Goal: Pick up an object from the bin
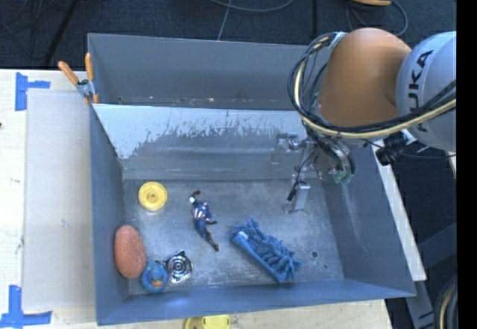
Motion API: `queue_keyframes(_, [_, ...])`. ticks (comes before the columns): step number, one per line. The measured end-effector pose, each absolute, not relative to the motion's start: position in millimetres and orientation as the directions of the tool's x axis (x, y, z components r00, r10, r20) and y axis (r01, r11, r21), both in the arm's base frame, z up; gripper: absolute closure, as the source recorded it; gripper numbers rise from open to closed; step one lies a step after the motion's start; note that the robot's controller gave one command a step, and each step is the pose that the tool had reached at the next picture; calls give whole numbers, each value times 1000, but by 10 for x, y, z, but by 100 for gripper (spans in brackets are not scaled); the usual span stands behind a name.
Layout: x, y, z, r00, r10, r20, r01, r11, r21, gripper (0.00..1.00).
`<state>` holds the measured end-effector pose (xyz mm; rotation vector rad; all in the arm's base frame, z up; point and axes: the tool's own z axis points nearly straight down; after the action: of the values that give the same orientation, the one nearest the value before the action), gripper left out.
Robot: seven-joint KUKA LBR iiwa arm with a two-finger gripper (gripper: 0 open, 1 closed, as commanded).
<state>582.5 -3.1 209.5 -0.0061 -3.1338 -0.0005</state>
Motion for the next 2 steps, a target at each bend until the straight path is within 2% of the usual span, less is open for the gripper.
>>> queue_keyframes(1, [5837,-31,2145,-1000,4,0,4,1000,0,0])
queue_keyframes(2, [5218,92,1433,-1000,19,12,19,1000,1,0])
